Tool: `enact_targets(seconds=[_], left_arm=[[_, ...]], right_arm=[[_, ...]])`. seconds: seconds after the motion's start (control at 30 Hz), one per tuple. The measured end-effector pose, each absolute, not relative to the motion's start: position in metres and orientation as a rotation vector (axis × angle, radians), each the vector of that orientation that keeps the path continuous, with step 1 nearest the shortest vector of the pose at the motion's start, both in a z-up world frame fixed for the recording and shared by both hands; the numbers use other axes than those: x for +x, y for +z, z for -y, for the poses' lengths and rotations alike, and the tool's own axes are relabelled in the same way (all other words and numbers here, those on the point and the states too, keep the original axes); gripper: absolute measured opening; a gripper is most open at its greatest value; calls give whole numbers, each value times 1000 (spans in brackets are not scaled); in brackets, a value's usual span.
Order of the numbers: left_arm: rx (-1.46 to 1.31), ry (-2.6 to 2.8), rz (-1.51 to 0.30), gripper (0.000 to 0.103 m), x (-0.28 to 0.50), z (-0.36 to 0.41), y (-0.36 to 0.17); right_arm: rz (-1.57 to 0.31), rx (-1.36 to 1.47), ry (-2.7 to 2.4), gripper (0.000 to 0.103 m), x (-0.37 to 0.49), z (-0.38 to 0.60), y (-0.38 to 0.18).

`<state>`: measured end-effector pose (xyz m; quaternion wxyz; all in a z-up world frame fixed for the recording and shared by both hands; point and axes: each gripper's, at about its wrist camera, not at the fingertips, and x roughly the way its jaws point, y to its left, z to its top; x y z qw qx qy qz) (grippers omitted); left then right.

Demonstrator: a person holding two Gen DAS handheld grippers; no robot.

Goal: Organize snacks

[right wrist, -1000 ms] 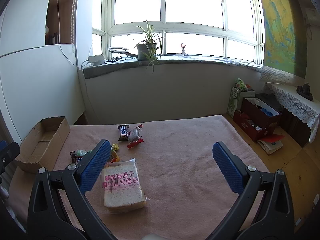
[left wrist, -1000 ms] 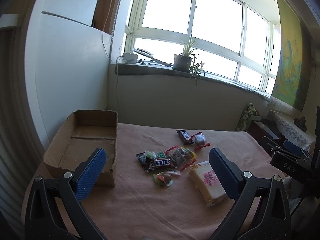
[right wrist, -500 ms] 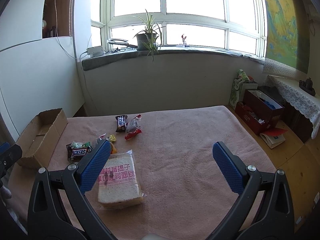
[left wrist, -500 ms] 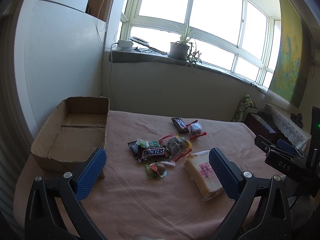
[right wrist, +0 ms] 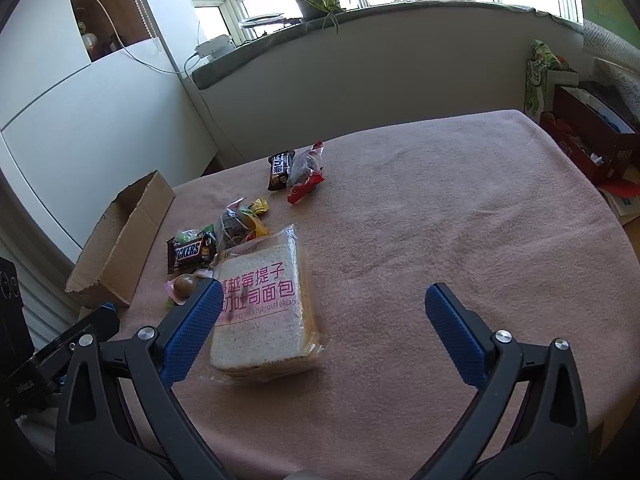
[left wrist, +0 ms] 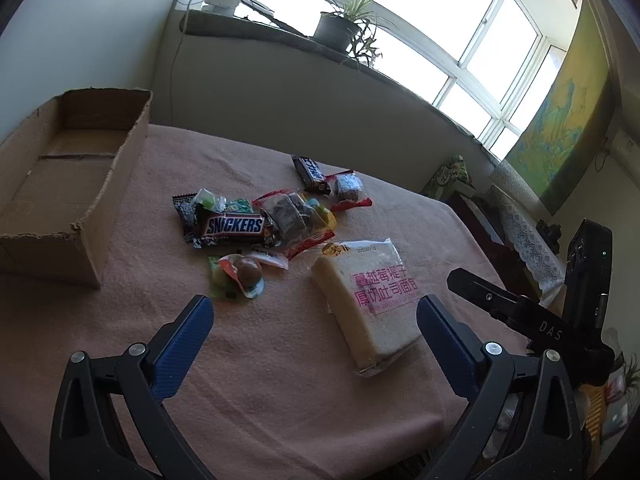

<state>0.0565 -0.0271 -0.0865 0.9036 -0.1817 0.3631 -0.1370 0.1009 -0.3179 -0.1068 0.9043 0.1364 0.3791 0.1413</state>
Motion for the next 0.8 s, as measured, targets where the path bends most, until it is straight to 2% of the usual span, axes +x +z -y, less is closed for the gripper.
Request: enact_targets(seconds=[0.1, 0.3, 0.33, 0.4, 0.63, 0.8], left_arm=[[-394, -315, -780, 96, 62, 33, -94], [-447, -388, -838, 80, 69, 43, -108], [-448, -398, -844, 76, 70, 46, -109], [-455, -421, -859, 71, 72, 50, -113], [-484, -463, -889, 53, 80, 56, -122], [-493, -468, -904, 48, 84, 56, -128]], right_arm=[[-832, 329, 345, 96, 109, 316, -116], [-893, 378, 418, 95, 121, 309, -127], [-901, 380, 429, 93, 123, 308, -129], [-921, 384, 456, 80, 126, 304, -131], [-978, 438, 519, 73, 139, 299, -146], [-1001, 454, 538, 66, 144, 299, -153]])
